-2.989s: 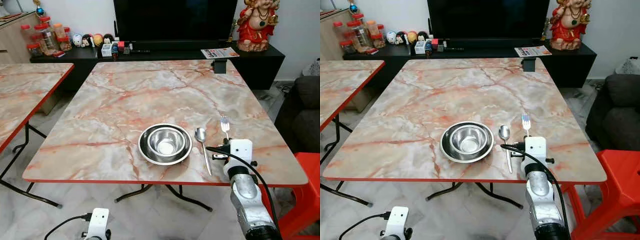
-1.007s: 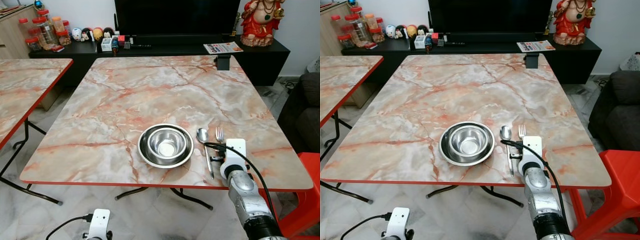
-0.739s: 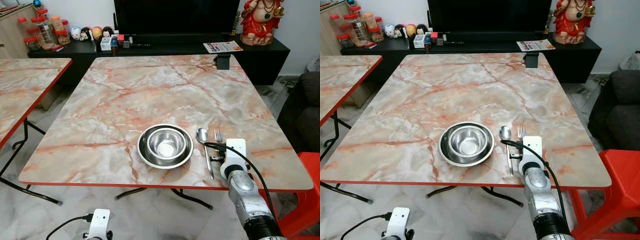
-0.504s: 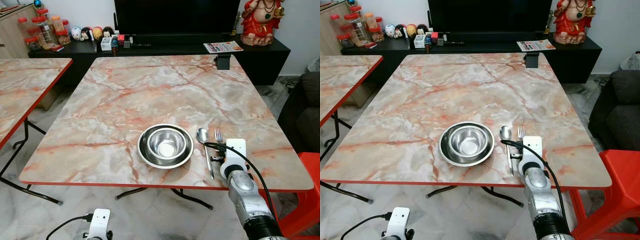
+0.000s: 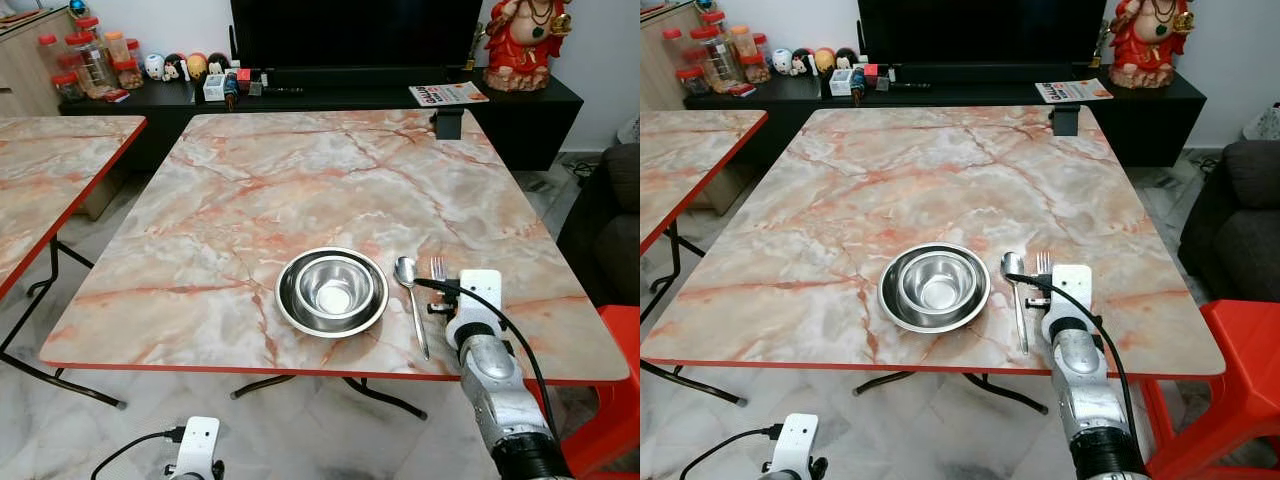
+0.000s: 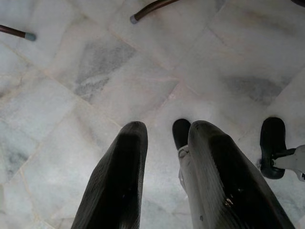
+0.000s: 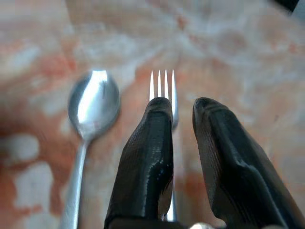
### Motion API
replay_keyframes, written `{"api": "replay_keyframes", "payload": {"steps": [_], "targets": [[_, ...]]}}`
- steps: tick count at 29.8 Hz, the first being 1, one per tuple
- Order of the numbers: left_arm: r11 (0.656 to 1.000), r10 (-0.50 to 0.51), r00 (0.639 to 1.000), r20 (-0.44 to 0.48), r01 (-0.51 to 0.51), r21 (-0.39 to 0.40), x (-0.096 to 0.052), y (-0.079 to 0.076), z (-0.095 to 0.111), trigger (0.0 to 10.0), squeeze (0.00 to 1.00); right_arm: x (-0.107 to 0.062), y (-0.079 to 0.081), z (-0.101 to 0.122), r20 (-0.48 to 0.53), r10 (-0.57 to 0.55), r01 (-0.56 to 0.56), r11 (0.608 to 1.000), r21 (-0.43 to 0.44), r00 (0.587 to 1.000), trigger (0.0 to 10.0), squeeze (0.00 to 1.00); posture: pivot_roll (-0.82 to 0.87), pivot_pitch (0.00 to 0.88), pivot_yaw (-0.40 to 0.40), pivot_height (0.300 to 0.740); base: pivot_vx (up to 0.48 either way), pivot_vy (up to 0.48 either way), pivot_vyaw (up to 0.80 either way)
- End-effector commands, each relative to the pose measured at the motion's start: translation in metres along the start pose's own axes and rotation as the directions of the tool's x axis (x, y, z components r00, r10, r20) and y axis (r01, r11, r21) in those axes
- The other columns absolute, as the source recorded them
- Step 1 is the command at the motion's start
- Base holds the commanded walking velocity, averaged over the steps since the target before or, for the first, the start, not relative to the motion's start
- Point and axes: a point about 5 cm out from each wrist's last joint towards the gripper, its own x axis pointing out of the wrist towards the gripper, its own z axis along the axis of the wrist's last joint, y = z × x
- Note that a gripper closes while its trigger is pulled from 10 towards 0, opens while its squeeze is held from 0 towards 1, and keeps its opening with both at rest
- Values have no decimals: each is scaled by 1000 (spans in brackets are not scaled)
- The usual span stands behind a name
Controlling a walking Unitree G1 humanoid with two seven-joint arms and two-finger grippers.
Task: Setting the table
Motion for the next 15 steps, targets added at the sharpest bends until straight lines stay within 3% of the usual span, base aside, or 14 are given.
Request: {"api": "replay_keyframes", "payload": {"steps": [1, 5, 9, 15], "targets": [[1000, 0, 1000, -7, 0, 5, 0, 3, 1, 10000, 0, -1, -4, 14, 80, -18, 17, 1000, 12, 997, 10000, 0, -106, 0, 43, 740, 0, 0, 0], [1000, -2, 1000, -4, 2, 6, 0, 3, 2, 10000, 0, -8, -15, 29, 199, -90, 88, 996, 22, 976, 10000, 0, -113, 0, 45, 740, 0, 0, 0], [1000, -5, 1000, -2, 5, 6, 0, 1, 3, 10000, 0, -16, -28, 22, 235, -152, 167, 985, -46, 960, 10000, 0, -116, 0, 43, 740, 0, 0, 0], [1000, 1, 1000, 2, -1, 5, 0, 0, 1, 10000, 0, -31, -25, 9, 268, -117, 145, 986, -86, 956, 10000, 0, -115, 0, 38, 740, 0, 0, 0]]}}
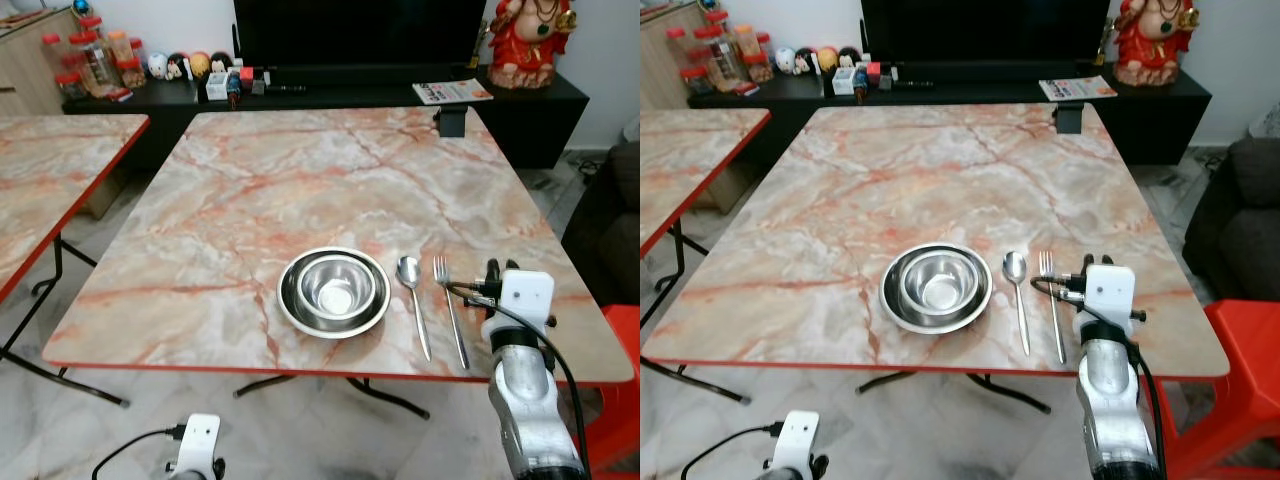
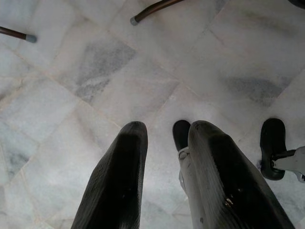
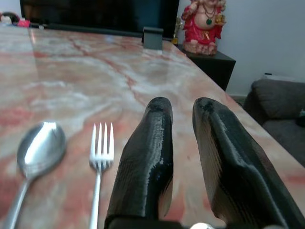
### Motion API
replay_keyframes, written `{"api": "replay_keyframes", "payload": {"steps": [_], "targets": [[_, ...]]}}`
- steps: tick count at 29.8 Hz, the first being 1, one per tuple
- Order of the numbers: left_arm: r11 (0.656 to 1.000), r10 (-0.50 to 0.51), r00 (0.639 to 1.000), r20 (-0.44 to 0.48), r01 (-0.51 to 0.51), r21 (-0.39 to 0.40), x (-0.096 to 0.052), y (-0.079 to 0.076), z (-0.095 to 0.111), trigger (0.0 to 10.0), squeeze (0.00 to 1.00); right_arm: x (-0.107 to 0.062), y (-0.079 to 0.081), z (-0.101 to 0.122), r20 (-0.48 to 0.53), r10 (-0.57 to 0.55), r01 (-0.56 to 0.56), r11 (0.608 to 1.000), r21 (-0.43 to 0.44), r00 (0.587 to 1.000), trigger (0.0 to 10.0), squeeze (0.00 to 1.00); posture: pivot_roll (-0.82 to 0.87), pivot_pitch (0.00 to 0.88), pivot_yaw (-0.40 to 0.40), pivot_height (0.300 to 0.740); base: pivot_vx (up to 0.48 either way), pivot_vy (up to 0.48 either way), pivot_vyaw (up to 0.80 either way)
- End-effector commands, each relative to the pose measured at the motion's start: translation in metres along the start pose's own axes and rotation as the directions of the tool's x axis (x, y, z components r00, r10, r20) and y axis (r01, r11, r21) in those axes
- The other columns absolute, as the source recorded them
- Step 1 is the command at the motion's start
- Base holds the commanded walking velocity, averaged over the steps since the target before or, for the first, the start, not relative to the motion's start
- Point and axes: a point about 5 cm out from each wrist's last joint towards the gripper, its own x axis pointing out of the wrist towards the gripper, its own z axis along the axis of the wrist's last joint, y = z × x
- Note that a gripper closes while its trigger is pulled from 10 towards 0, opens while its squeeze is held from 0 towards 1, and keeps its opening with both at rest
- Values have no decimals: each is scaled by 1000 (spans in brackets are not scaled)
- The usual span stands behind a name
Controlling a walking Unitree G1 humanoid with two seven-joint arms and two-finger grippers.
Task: Setting the table
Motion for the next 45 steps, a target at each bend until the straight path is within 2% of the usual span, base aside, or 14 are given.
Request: {"api": "replay_keyframes", "payload": {"steps": [1, 13, 35, 44, 45], "targets": [[1000, 6, 1000, -5, -6, 4, 0, 1, -2, 10000, 0, -1, 5, 7, 45, 20, -20, 1000, 2, 999, 10000, 0, -115, 0, 38, 740, 0, 0, 0], [999, 14, 1000, 6, -14, -38, -1, 3, -1, 10000, 0, -9, 10, -2, 55, 11, -12, 1000, 3, 998, 10000, 0, -114, 0, 37, 740, 0, 0, 0], [999, 9, 1000, 12, -8, -46, 0, 2, 0, 10000, 0, -8, 9, 2, 95, -11, 10, 1000, 8, 995, 10000, 0, -112, 0, 36, 740, 0, 380, 0], [999, 8, 1000, 14, -7, -47, 0, 2, 0, 10000, 0, -13, 9, 3, 109, -22, 21, 1000, 14, 994, 10000, 0, -113, 0, 35, 740, 0, 380, 0], [999, 7, 1000, 13, -6, -49, 0, 2, 0, 10000, 0, -17, 9, -2, 98, -20, 19, 1000, 14, 995, 10000, 0, -113, 0, 32, 740, 0, 345, 0]]}}
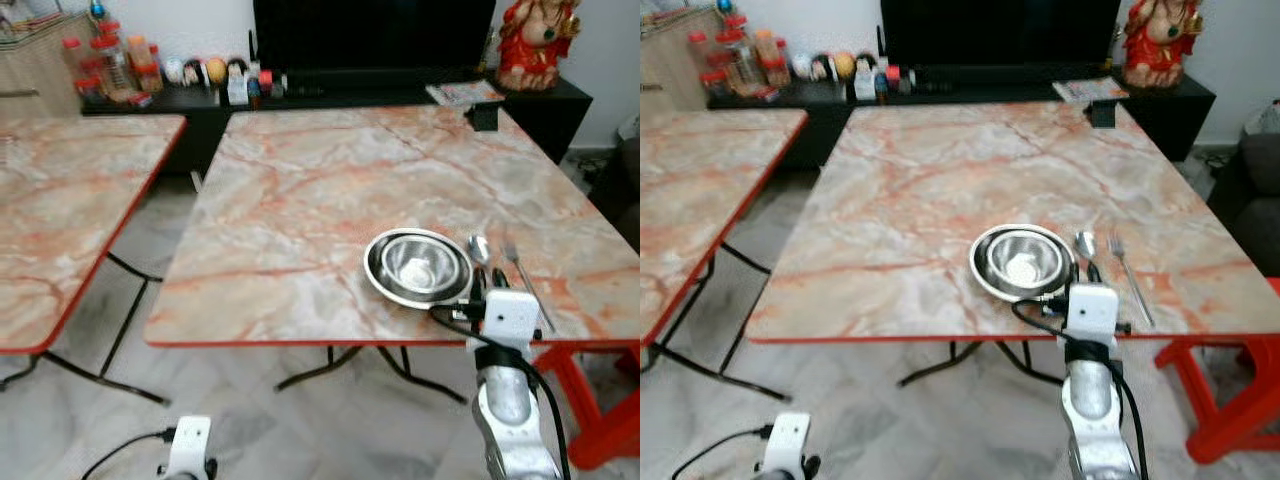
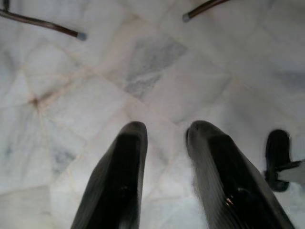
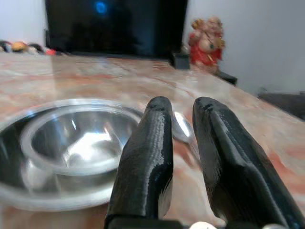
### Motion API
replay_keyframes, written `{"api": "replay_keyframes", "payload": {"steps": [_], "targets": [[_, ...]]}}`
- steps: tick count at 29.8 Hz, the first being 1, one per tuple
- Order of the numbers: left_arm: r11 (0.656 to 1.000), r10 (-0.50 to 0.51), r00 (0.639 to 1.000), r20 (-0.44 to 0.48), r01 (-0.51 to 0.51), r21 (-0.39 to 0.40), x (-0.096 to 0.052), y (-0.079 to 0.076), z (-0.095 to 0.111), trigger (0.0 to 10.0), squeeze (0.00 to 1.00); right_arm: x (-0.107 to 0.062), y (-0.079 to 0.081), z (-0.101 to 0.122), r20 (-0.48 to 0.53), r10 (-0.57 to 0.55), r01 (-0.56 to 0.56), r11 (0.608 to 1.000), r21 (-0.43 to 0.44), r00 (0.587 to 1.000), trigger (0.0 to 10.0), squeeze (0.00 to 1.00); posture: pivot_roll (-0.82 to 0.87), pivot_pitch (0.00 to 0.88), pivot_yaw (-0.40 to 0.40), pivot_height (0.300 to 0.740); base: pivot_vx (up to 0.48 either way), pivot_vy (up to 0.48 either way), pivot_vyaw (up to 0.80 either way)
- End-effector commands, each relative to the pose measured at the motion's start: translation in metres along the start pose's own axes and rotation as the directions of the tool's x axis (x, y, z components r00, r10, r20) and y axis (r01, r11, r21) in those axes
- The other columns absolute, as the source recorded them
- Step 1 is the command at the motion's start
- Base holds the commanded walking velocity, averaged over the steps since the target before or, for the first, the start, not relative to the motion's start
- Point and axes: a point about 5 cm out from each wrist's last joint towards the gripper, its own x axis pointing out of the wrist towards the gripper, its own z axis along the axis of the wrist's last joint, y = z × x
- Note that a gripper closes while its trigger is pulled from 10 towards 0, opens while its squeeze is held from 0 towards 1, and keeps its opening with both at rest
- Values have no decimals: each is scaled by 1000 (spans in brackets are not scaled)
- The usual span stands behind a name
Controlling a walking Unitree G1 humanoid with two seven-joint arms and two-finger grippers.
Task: Setting the table
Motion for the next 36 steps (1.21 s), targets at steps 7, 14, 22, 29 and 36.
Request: {"api": "replay_keyframes", "payload": {"steps": [7, 14, 22, 29, 36], "targets": [[1000, 7, 1000, -16, -8, -14, -1, 4, -5, 10000, 0, -17, 2, -15, -39, 9, -9, 1000, -4, 999, 10000, 0, -110, 0, 28, 740, 0, 347, 0], [1000, 9, 1000, -17, -9, -16, -1, 4, -6, 10000, 0, -42, -1, -45, -167, 32, -37, 999, -26, 985, 10000, 0, -113, 0, 27, 740, 0, 343, 0], [1000, 6, 1000, -12, -6, -14, -1, 3, -5, 10000, 0, -69, -9, -92, -423, 21, -14, 1000, 19, 906, 10000, 0, -112, 0, 29, 740, 0, 337, 0], [1000, 7, 1000, -14, -7, -4, -1, 3, -4, 10000, 0, -87, -13, -127, -656, 25, 46, 995, 90, 754, 10000, 0, -106, 0, 31, 740, 0, 273, 0], [1000, 14, 1000, -12, -14, -5, 0, 5, -2, 10000, 0, -112, -12, -147, -805, 58, 60, 992, 115, 590, 10000, 0, -96, 0, 33, 740, 0, 473, 0]]}}
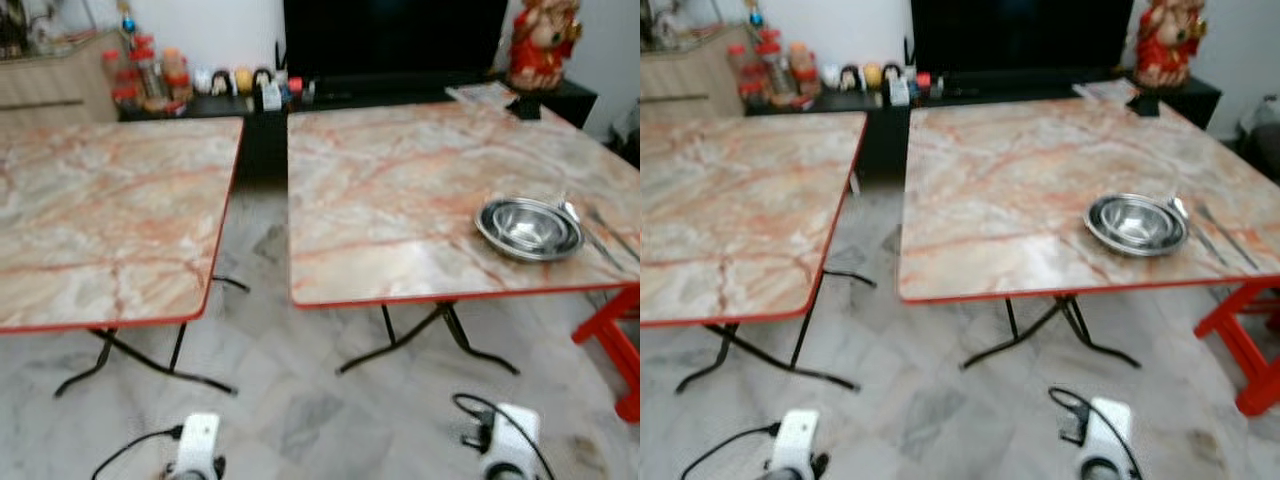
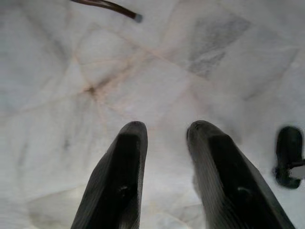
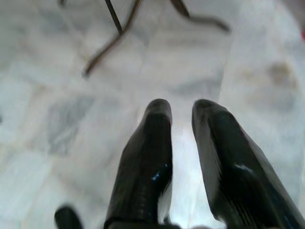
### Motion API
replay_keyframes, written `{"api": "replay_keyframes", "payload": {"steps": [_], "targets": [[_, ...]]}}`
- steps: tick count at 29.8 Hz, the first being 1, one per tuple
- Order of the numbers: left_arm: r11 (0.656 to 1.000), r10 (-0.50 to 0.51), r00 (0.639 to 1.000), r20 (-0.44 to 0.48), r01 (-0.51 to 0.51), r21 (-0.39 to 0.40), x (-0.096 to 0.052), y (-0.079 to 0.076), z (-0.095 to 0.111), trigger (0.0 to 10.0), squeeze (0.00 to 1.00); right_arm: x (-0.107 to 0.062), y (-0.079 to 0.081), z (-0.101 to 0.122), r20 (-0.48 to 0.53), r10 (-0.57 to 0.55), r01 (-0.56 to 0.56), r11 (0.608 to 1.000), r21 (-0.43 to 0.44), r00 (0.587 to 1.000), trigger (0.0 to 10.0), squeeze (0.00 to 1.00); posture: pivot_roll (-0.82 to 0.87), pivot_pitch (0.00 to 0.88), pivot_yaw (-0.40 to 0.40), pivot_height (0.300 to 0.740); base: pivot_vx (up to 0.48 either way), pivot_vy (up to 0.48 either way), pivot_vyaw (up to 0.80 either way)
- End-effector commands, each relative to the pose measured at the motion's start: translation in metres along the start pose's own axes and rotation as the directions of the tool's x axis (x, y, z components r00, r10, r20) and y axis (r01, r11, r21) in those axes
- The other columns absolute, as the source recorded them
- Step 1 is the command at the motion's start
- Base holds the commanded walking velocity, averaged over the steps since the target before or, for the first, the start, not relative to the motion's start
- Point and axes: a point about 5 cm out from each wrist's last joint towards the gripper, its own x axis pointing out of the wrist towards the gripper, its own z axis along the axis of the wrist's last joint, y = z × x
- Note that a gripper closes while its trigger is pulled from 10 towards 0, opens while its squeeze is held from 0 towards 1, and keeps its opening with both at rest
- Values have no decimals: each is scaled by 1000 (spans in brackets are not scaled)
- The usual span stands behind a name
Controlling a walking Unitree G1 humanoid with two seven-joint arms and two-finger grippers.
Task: Setting the table
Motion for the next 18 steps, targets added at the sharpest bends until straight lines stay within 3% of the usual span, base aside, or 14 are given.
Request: {"api": "replay_keyframes", "payload": {"steps": [1, 9, 12, 18], "targets": [[1000, -6, 1000, 2, 6, -3, 1, -4, 3, 10000, 0, 0, -3, -5, -49, 2, -3, 1000, -22, 999, 10000, 0, -96, 0, 32, 740, 0, 480, 0], [1000, -5, 1000, 3, 5, 0, 1, -4, 4, 10000, 0, -1, -4, -14, -121, -5, 5, 1000, -7, 993, 10000, 0, -93, 0, 33, 740, 0, 480, 0], [1000, -4, 1000, 3, 4, 0, 1, -4, 4, 10000, 0, -1, -1, -16, -137, 3, -6, 1000, -17, 991, 10000, 0, -89, 0, 30, 740, 0, 480, -727], [1000, -2, 1000, -1, 2, 2, 1, -3, 3, 10000, 0, 1, 11, -11, -121, 46, -48, 999, -15, 992, 10000, 0, -88, 0, 33, 740, 0, 480, 0]]}}
